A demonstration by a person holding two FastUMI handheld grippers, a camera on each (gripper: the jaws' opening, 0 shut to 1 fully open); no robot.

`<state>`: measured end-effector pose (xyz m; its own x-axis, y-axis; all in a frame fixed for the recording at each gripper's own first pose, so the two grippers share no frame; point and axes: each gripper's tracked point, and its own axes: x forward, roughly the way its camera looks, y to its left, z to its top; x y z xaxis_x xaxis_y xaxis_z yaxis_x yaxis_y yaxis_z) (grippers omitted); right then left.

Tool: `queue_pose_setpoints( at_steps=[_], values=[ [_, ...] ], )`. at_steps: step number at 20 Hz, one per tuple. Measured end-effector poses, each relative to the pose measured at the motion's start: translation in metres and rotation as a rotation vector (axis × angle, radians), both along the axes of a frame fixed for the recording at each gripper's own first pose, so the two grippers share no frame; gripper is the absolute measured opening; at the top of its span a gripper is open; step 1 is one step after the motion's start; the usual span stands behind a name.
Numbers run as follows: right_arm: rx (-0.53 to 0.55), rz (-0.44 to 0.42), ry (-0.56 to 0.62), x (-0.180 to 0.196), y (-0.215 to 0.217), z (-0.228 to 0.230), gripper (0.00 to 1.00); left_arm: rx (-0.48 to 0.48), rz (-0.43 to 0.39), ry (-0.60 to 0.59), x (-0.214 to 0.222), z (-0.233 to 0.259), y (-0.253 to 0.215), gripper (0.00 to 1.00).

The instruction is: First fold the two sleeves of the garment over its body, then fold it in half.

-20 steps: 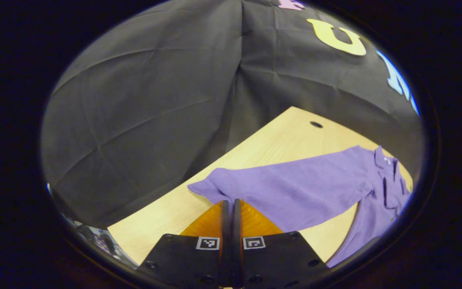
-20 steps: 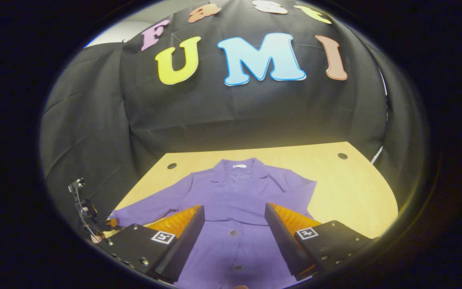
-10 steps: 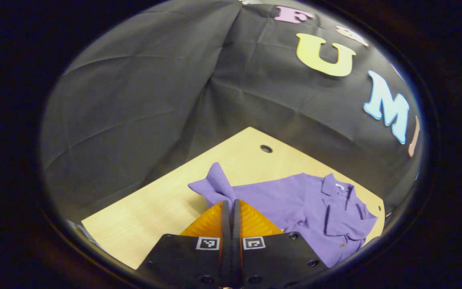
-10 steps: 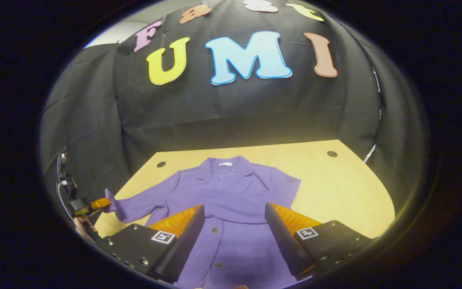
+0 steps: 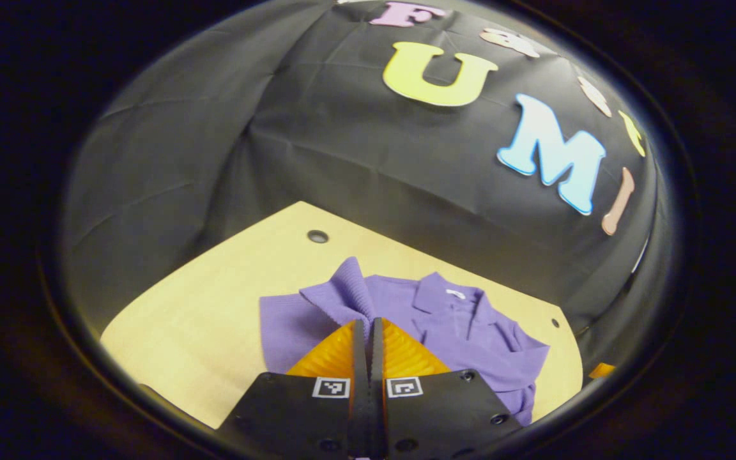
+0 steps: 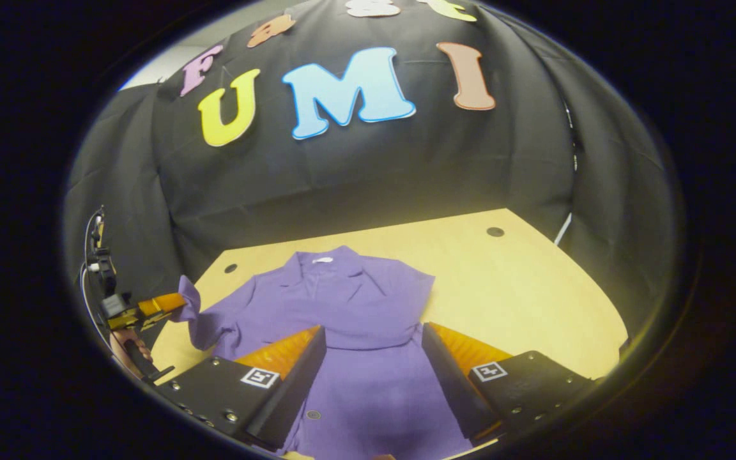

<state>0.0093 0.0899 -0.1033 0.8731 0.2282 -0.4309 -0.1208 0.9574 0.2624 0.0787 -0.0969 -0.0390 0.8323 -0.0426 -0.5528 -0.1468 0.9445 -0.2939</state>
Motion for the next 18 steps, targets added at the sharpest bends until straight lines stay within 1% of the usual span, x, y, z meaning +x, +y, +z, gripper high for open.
queue_pose_setpoints(
  at_steps=[3,7,10,18],
  values=[
    [-0.007,-0.031,0.000,-0.001,-0.018,-0.003,0.94,-0.031,-0.059,0.002,0.013,-0.002,-0.045,0.07],
    [-0.027,-0.034,0.007,0.000,-0.035,-0.010,0.94,-0.046,-0.137,0.012,0.021,-0.006,-0.101,0.07],
    [-0.026,-0.035,0.013,0.001,-0.045,-0.014,0.94,-0.043,-0.213,0.026,0.022,-0.013,-0.145,0.07],
    [-0.029,-0.026,0.031,0.010,-0.071,-0.028,0.94,-0.003,-0.351,0.046,0.019,-0.031,-0.238,0.07]
  ],
)
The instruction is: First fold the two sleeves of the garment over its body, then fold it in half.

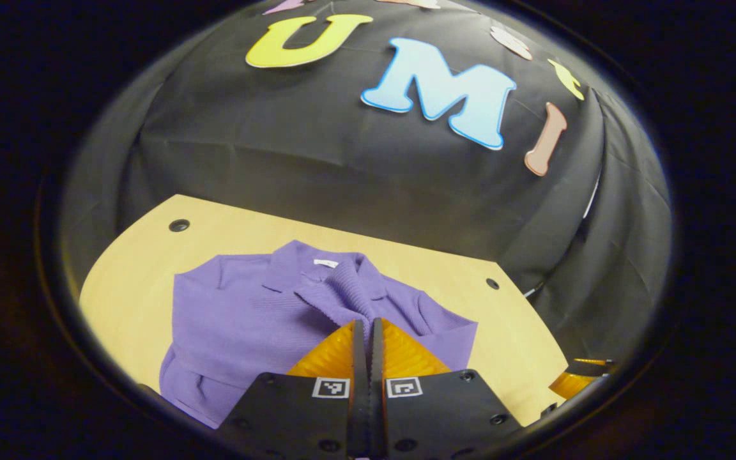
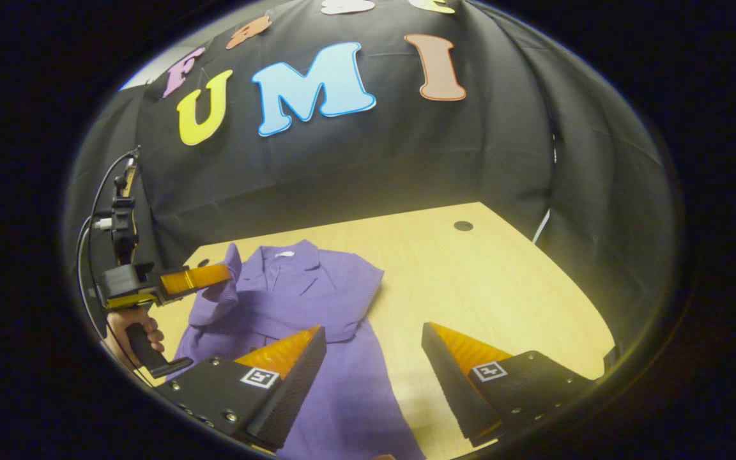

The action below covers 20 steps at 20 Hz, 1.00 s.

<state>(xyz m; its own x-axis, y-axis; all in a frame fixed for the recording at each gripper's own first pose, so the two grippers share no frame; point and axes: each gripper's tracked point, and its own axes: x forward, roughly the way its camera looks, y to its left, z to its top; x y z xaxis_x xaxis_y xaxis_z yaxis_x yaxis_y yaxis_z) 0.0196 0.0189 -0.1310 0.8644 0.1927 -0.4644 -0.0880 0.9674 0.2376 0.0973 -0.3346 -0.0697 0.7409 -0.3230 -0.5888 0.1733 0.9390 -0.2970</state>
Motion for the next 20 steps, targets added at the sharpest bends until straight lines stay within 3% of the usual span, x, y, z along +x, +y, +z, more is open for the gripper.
queue_pose_setpoints(
  at_steps=[9,13,18,20],
  values=[
    [-0.095,0.084,-0.020,0.002,-0.017,-0.019,0.94,0.127,-0.098,-0.016,-0.002,-0.026,-0.054,0.06],
    [-0.080,0.071,-0.019,-0.003,-0.020,-0.017,0.94,0.229,-0.160,-0.070,-0.001,-0.030,-0.062,0.07],
    [-0.091,0.007,-0.043,-0.018,-0.028,-0.007,0.94,0.194,-0.230,-0.137,-0.011,-0.017,-0.077,0.18],
    [-0.100,0.002,-0.040,-0.027,-0.026,-0.007,0.94,0.168,-0.228,-0.141,-0.021,-0.009,-0.074,0.40]
  ],
)
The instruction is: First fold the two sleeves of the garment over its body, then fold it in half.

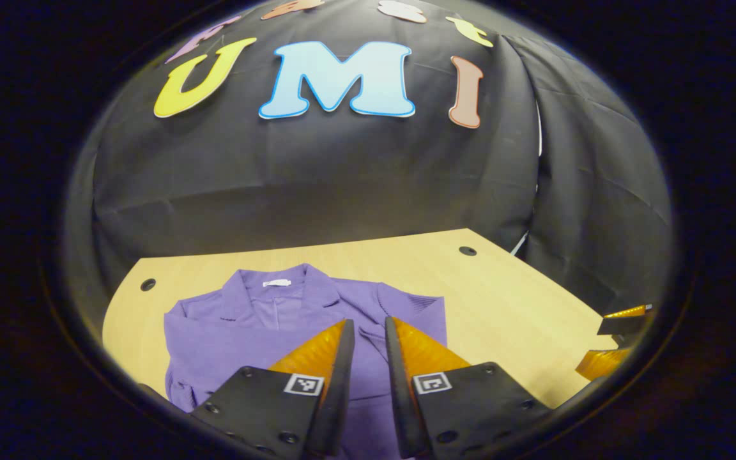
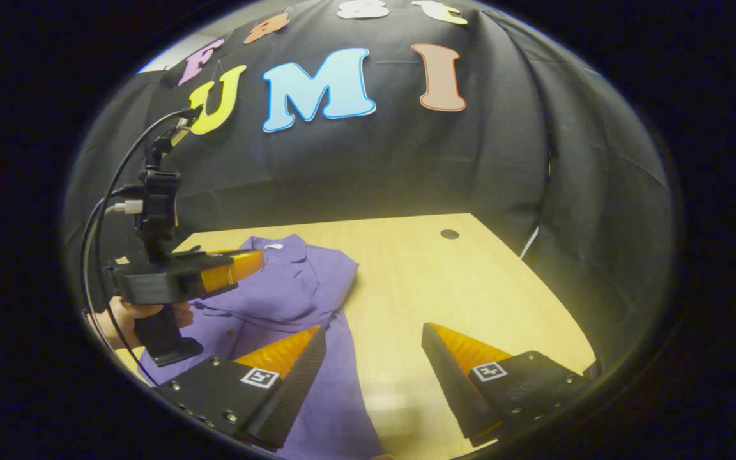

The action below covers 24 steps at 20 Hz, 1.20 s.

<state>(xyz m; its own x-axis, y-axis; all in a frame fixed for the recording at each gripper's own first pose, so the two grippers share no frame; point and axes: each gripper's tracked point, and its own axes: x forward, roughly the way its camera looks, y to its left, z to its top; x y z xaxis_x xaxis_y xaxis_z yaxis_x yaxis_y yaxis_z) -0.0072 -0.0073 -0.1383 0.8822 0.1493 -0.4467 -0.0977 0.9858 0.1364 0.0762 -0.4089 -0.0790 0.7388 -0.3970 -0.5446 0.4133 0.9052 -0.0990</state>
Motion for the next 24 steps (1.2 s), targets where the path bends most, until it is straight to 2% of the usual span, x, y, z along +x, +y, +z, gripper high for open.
queue_pose_setpoints(
  at_steps=[2,3,5,8,13,18,19,20,24],
  values=[
    [-0.009,-0.010,-0.007,-0.008,0.001,0.004,0.94,-0.011,0.002,-0.002,-0.010,0.007,0.008,0.61],
    [-0.015,-0.017,-0.011,-0.012,0.001,0.004,0.94,-0.017,0.009,-0.005,-0.016,0.011,0.015,0.68],
    [-0.022,-0.036,-0.009,-0.021,0.002,0.003,0.94,-0.018,0.030,-0.017,-0.025,0.019,0.030,0.72],
    [-0.036,-0.057,0.007,-0.037,0.006,-0.003,0.94,-0.027,0.049,-0.012,-0.050,0.025,0.056,0.86],
    [-0.042,-0.092,0.026,-0.063,0.008,-0.018,0.94,-0.025,0.104,-0.005,-0.086,0.030,0.111,0.88],
    [-0.039,-0.121,0.073,-0.090,0.009,-0.039,0.94,-0.023,0.187,0.031,-0.130,0.029,0.176,0.86],
    [-0.032,-0.124,0.087,-0.096,0.010,-0.045,0.94,-0.019,0.204,0.043,-0.140,0.027,0.189,0.90],
    [-0.021,-0.123,0.103,-0.102,0.012,-0.051,0.94,-0.011,0.218,0.056,-0.150,0.023,0.202,0.87],
    [-0.007,-0.098,0.173,-0.120,0.022,-0.076,0.94,0.038,0.271,0.105,-0.186,0.004,0.254,0.87]
  ],
)
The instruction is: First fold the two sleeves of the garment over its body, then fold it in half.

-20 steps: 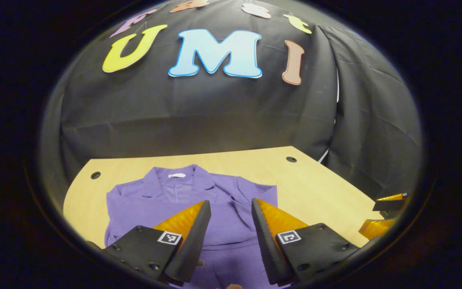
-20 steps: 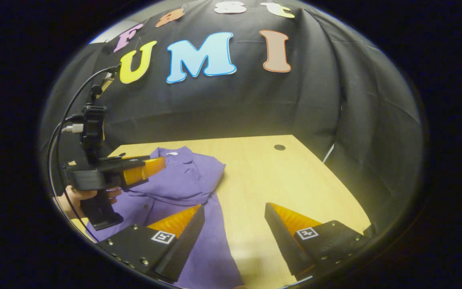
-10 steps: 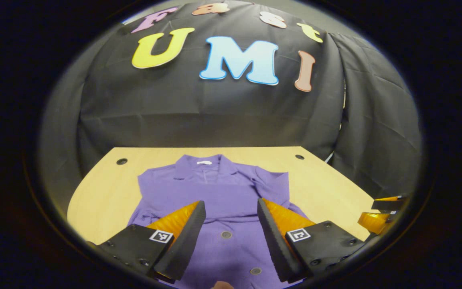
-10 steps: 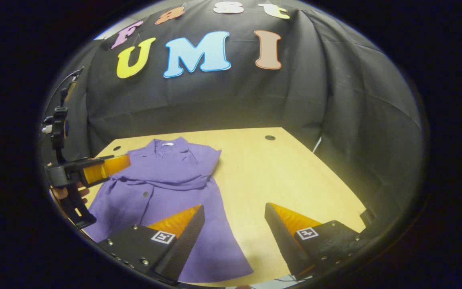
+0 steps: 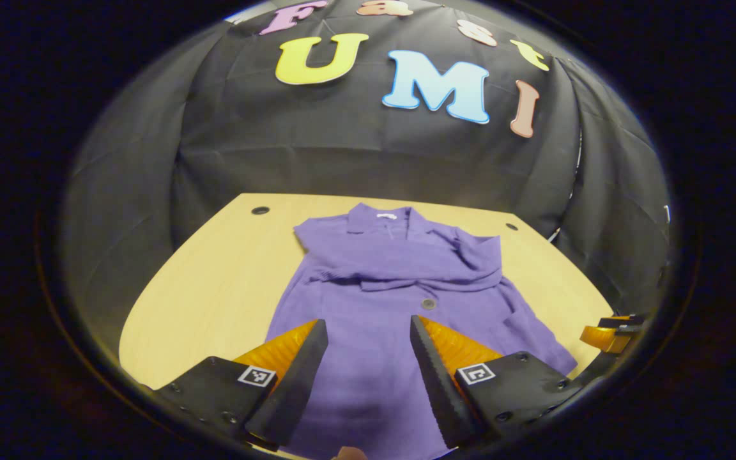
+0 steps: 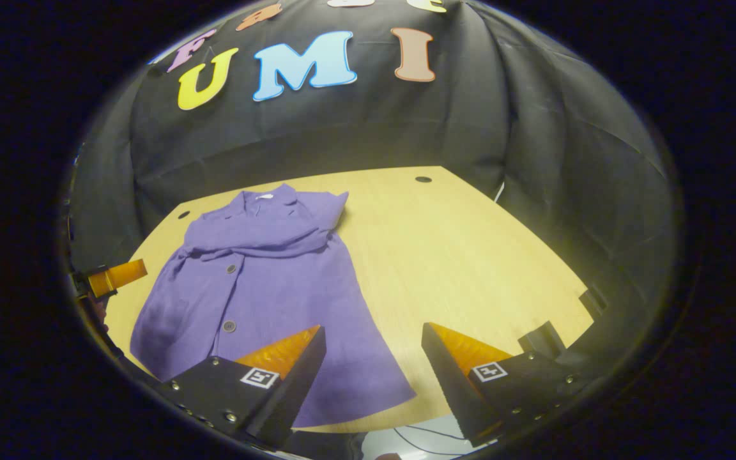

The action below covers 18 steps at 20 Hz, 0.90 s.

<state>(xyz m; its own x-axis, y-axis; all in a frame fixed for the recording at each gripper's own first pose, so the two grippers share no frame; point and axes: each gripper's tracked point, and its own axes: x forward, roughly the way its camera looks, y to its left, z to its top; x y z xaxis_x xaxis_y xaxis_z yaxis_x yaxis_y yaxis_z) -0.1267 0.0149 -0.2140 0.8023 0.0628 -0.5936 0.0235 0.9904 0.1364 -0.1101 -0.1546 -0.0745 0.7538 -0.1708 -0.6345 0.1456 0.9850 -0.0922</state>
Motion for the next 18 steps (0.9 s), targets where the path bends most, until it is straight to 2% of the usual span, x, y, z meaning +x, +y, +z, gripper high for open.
queue_pose_setpoints(
  at_steps=[5,9,18],
  values=[
    [-0.010,0.029,0.028,-0.006,0.013,-0.015,0.94,0.056,-0.003,0.061,-0.037,-0.021,0.045,0.88],
    [-0.005,0.030,0.049,-0.007,0.020,-0.024,0.94,0.044,0.001,0.110,-0.063,-0.032,0.069,0.88],
    [-0.011,-0.032,0.104,-0.013,0.015,-0.048,0.94,0.120,-0.033,0.176,-0.104,-0.063,0.116,0.88]
  ],
)
